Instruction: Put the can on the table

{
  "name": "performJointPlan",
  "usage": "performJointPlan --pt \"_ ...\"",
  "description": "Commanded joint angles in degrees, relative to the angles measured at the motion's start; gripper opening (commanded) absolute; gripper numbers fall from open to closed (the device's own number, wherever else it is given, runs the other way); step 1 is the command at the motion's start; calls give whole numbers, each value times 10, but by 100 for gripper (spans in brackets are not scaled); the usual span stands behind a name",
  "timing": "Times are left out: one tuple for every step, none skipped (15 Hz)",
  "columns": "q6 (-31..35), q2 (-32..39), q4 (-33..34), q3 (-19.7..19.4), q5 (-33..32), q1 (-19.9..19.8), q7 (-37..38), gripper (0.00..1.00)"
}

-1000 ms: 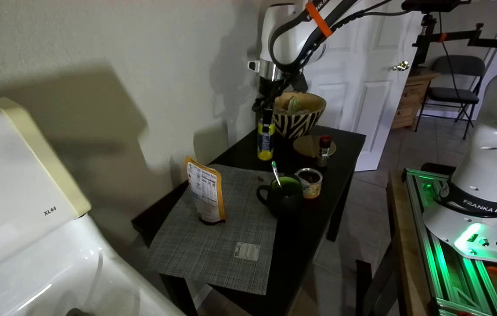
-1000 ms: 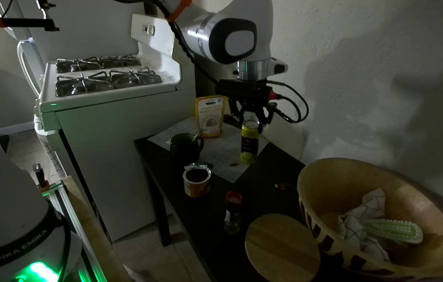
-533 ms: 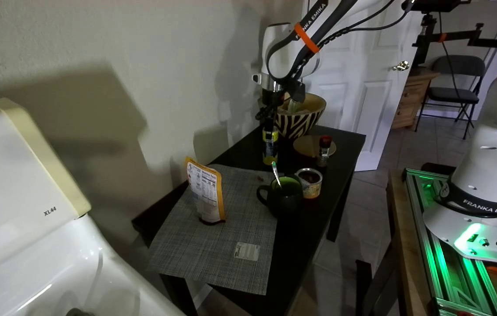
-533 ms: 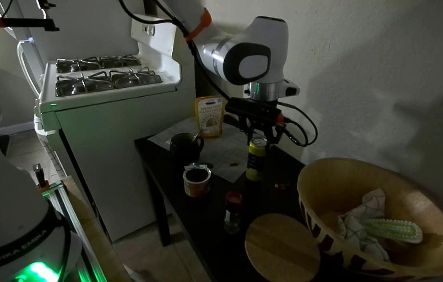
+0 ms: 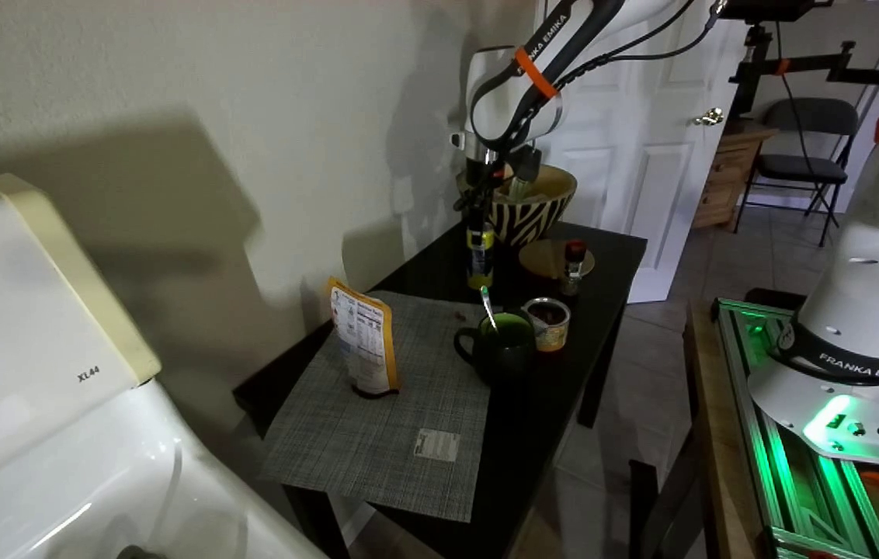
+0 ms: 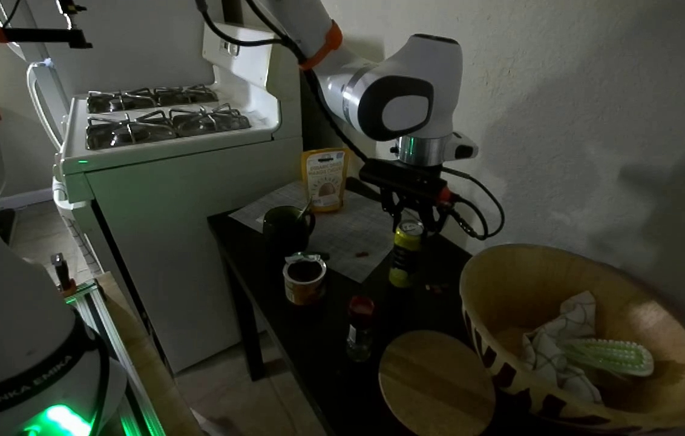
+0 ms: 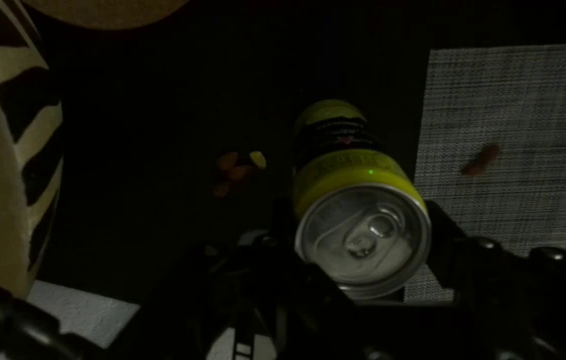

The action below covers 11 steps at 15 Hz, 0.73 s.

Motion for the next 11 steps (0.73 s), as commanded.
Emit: performJointPlan --pt "-19 1 11 7 11 -10 7 88" --pt "-20 -1 10 7 11 -10 8 89" --pt "-19 -10 7 3 2 -8 17 95" --pt "-22 -25 3 1 -2 -8 18 99" --pt "-23 -46 -5 1 2 -11 11 100" --pt "-27 -72 -13 1 5 -14 5 100" --pt "-40 -100 -20 0 4 -15 -8 100" --pt "-55 -128 -26 -3 -1 -16 -24 100" --pt "-57 -160 -37 -3 9 -17 -53 100" --pt "-37 -86 5 -7 2 -7 -18 100" --pt "-49 -113 1 -11 3 -6 -30 100"
